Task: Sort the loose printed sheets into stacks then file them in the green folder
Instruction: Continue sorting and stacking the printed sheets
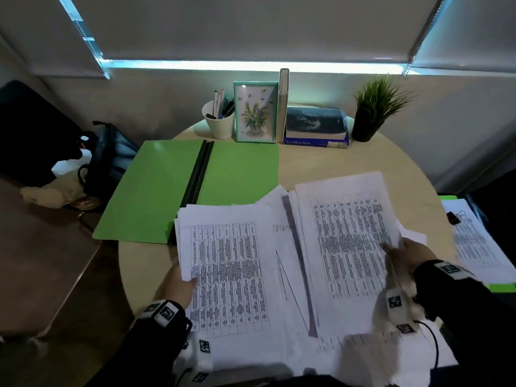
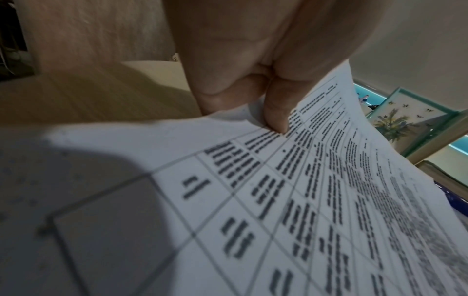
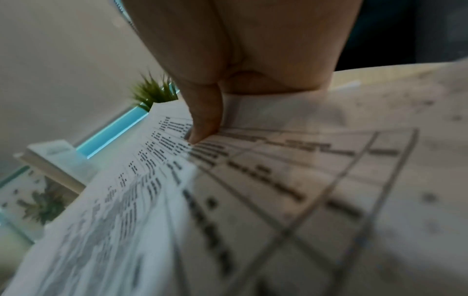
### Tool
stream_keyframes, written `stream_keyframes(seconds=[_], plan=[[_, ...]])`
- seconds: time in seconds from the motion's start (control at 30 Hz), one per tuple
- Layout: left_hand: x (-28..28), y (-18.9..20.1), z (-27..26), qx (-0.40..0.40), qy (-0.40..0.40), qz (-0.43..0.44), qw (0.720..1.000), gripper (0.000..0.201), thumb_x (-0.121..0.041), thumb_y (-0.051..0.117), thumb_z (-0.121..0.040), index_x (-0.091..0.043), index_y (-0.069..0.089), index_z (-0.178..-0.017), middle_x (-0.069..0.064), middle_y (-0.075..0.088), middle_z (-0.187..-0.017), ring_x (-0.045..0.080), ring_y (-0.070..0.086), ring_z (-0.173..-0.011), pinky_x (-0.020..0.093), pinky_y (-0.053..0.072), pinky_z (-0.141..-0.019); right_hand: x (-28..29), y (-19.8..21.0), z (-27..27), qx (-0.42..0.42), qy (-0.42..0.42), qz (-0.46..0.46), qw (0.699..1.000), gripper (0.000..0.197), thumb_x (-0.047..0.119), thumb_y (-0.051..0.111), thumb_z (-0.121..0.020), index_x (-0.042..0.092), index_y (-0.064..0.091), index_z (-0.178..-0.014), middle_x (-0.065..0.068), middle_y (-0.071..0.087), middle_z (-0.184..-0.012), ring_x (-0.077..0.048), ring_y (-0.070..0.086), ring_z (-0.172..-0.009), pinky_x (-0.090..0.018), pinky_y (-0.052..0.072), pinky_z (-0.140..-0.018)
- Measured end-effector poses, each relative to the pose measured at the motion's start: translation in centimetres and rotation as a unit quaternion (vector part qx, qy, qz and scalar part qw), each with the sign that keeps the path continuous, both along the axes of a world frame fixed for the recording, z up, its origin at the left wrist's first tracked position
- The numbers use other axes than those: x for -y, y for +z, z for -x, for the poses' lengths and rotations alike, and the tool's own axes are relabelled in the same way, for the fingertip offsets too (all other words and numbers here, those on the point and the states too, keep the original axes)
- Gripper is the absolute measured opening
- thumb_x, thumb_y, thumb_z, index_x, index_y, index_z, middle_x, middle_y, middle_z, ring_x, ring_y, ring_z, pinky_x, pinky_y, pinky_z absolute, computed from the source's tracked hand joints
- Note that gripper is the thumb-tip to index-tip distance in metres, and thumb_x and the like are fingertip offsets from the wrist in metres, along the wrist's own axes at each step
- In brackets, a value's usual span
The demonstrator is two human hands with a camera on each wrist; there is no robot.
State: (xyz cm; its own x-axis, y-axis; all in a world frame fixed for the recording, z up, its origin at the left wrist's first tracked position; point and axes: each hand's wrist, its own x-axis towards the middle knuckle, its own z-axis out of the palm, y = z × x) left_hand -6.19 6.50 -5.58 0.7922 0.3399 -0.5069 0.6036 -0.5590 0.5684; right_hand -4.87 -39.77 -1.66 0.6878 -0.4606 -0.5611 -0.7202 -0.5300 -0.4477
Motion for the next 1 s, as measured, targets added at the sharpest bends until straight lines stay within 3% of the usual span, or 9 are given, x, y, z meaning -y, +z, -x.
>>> stream_keyframes(seconds=[0.13, 0.27, 0.4, 0.5, 0.6, 0.7, 0.83, 0.9, 1.0], plan=[[0.1, 0.7, -0.1, 0.008, -0.035, -0.003, 0.999, 0.043, -0.012, 0.056, -0.091, -0.013, 0.045, -0.133, 0.008, 0.055, -0.134, 0.029, 0.054, -0.120, 0.039, 0.038, -0.105, -1.0, -0.6, 1.6, 0.070, -0.082, -0.100, 0.989, 0.033, 0.030, 0.066, -0.084, 0.002, 0.065, -0.103, -0.014, 0.069, -0.084, -0.031, 0.064, -0.079, -0.041, 0.051, -0.080], [-0.1, 0.8, -0.5, 0.000, -0.069, -0.003, 0.998, 0.043, -0.013, 0.055, -0.092, -0.012, 0.045, -0.133, 0.010, 0.054, -0.136, 0.030, 0.053, -0.121, 0.043, 0.038, -0.106, -4.6, -1.8, 2.5, 0.047, -0.082, -0.142, 0.985, 0.022, 0.027, 0.063, -0.085, 0.016, 0.063, -0.104, -0.010, 0.068, -0.104, -0.030, 0.065, -0.101, -0.047, 0.050, -0.096], [-0.3, 0.7, -0.4, 0.008, -0.076, 0.023, 0.997, 0.043, -0.011, 0.053, -0.093, -0.010, 0.043, -0.135, 0.010, 0.053, -0.137, 0.029, 0.052, -0.123, 0.043, 0.036, -0.108, -10.5, -1.8, 3.5, 0.040, -0.064, -0.151, 0.986, 0.026, 0.018, 0.058, -0.088, 0.016, 0.064, -0.113, -0.010, 0.069, -0.105, -0.027, 0.064, -0.099, -0.039, 0.046, -0.100], [-0.7, 0.3, -0.5, 0.009, -0.070, 0.047, 0.996, 0.041, -0.011, 0.050, -0.094, -0.010, 0.043, -0.135, 0.011, 0.054, -0.135, 0.030, 0.053, -0.119, 0.041, 0.038, -0.106, -14.7, -1.1, 4.4, 0.026, -0.020, -0.138, 0.990, 0.030, 0.012, 0.054, -0.091, 0.013, 0.059, -0.121, -0.008, 0.066, -0.108, -0.018, 0.056, -0.093, -0.023, 0.037, -0.087], [-0.9, 0.4, -0.7, 0.004, -0.056, 0.075, 0.996, 0.042, -0.016, 0.046, -0.097, -0.013, 0.039, -0.138, 0.009, 0.049, -0.140, 0.030, 0.049, -0.125, 0.042, 0.035, -0.109, -18.1, -0.6, 5.2, 0.017, 0.021, -0.120, 0.992, 0.034, 0.011, 0.054, -0.091, 0.013, 0.056, -0.125, -0.009, 0.065, -0.117, -0.020, 0.056, -0.096, -0.021, 0.034, -0.081], [-1.1, 0.0, -0.7, -0.039, -0.051, 0.107, 0.992, 0.046, -0.019, 0.043, -0.098, -0.011, 0.033, -0.143, 0.010, 0.037, -0.149, 0.027, 0.040, -0.134, 0.037, 0.030, -0.113, -20.4, -0.9, 5.6, 0.012, 0.035, -0.120, 0.992, 0.030, 0.012, 0.056, -0.088, 0.014, 0.056, -0.118, -0.008, 0.065, -0.106, -0.020, 0.057, -0.090, -0.024, 0.039, -0.077], [-2.1, -1.6, -0.9, -0.012, -0.047, 0.139, 0.989, 0.076, -0.058, 0.057, -0.078, -0.021, 0.035, -0.140, -0.001, 0.045, -0.138, 0.024, 0.044, -0.129, 0.043, 0.033, -0.110, -22.6, -0.4, 5.8, 0.024, 0.100, -0.106, 0.989, 0.016, 0.017, 0.059, -0.086, 0.016, 0.055, -0.102, -0.004, 0.061, -0.092, -0.021, 0.056, -0.083, -0.026, 0.041, -0.071], [-2.2, -2.1, -0.9, -0.011, -0.074, 0.128, 0.989, 0.075, -0.052, 0.064, -0.077, -0.020, 0.037, -0.139, -0.002, 0.048, -0.137, 0.024, 0.048, -0.125, 0.043, 0.037, -0.108, -23.2, 0.0, 5.6, 0.026, 0.126, -0.112, 0.985, 0.018, 0.018, 0.061, -0.085, 0.014, 0.057, -0.102, -0.006, 0.063, -0.094, -0.020, 0.056, -0.083, -0.026, 0.042, -0.071], [-1.8, -1.6, -0.8, -0.017, -0.097, 0.087, 0.991, 0.055, -0.028, 0.059, -0.089, -0.015, 0.039, -0.139, 0.006, 0.049, -0.140, 0.027, 0.051, -0.123, 0.039, 0.039, -0.106, -23.1, 0.1, 5.4, 0.025, 0.124, -0.116, 0.985, 0.028, 0.019, 0.064, -0.084, 0.018, 0.060, -0.112, -0.005, 0.066, -0.096, -0.018, 0.057, -0.081, -0.024, 0.043, -0.071]])
